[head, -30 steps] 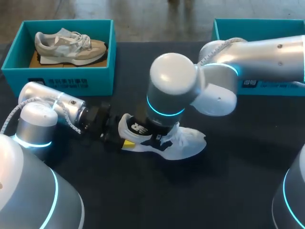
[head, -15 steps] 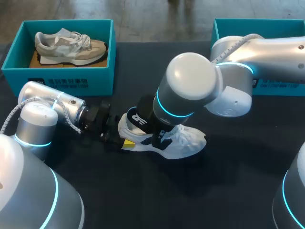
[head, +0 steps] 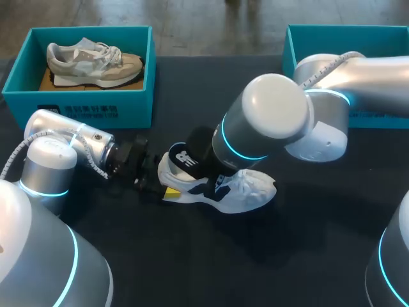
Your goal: Take the shoe out of the shoebox, open the shoe tongue, remove and reinsert the insole, then place the shoe into the shoebox
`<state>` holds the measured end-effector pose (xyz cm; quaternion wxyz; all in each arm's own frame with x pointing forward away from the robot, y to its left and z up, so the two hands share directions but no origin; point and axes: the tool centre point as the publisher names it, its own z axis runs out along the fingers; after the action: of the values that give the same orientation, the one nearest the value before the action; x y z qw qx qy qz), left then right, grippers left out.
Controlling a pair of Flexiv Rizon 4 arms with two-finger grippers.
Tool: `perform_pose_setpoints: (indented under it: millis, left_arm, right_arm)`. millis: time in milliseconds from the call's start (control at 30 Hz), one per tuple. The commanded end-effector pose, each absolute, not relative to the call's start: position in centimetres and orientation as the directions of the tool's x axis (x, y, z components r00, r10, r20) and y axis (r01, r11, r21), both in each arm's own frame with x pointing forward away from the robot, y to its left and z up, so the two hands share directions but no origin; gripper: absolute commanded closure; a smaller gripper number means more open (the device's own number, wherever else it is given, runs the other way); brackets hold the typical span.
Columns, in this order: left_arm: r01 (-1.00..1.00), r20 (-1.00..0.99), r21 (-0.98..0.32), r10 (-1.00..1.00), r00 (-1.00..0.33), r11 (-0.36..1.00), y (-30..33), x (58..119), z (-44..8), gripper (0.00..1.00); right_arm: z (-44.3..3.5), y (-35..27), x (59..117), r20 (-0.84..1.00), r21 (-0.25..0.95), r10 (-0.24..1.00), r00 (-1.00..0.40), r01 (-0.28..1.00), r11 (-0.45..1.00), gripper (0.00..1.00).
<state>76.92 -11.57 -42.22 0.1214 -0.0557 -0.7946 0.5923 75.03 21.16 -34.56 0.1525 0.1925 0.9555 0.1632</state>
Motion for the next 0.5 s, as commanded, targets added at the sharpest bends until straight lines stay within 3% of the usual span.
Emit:
perform_pose_setpoints:
  millis: [33, 300, 467, 500]
  left_arm:
    - [-0.056, 0.128, -0.955, 0.232, -0.964, 0.293, -11.69, 77.03, -42.22, 1.00]
    - [-0.056, 0.128, -0.955, 0.232, -0.964, 0.293, -11.69, 77.03, -42.22, 1.00]
    - [-0.056, 0.128, -0.955, 0.232, -0.964, 0.293, -11.69, 77.03, -42.22, 1.00]
    - [-0.056, 0.128, -0.955, 0.232, -0.964, 0.293, -11.69, 77.03, -42.22, 1.00]
  right_arm:
    - [-34.83, 21.80, 75.32, -0.223, 0.370, 0.391, -0.893, 0.293, 0.882, 1.00]
    - [-34.77, 22.44, 75.50, -0.221, 0.360, 0.348, -0.911, 0.255, 0.897, 1.00]
    - [-34.76, 22.25, 75.42, -0.219, 0.357, 0.347, -0.912, 0.256, 0.898, 0.65]
    - [-34.74, 22.17, 75.39, -0.219, 0.357, 0.348, -0.911, 0.257, 0.898, 0.64]
